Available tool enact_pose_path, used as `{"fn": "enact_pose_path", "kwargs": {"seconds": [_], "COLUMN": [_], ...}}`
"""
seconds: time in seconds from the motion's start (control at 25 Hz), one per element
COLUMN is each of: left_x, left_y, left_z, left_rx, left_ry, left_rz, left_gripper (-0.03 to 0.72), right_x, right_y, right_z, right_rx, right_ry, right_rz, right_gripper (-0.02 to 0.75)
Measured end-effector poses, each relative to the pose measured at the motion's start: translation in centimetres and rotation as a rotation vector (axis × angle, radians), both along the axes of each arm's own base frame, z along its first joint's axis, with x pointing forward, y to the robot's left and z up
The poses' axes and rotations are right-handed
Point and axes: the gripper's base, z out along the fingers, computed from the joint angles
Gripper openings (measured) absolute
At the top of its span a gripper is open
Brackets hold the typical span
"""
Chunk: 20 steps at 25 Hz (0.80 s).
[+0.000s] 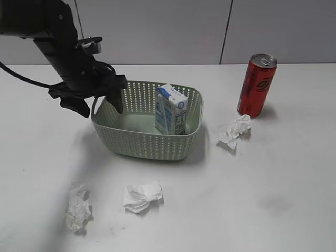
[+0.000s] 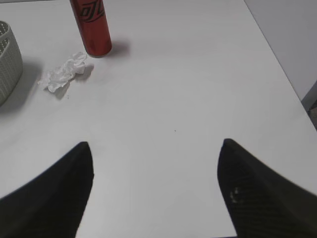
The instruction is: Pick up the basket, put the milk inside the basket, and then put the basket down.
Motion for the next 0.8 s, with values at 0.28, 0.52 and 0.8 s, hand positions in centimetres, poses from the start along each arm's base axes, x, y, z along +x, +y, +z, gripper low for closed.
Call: {"fn": "enact_pose_path", "kwargs": {"seconds": [0.28, 0.52, 0.8], "left_x": [-1.4, -5.1, -9.8], "left_y": [0.9, 2.8, 5.7], "left_z": [5.0, 12.2, 16.5], "left_rx": [0.038, 0.088, 0.221], "left_ry": [-0.052, -0.132, -0.178], "left_rz": [-0.05, -0.137, -0.239], "left_gripper": [0.631, 0.608, 0.582], "right_x": [0.0, 0.0, 0.0], "right_y": [0.0, 0.0, 0.0], "right_z": [0.0, 0.0, 0.0], "right_rx": [0.0, 0.0, 0.0], "right_ry": [0.0, 0.0, 0.0], "right_rz": [0.0, 0.0, 0.0], "right_gripper": [0.589, 0.589, 0.589]}}
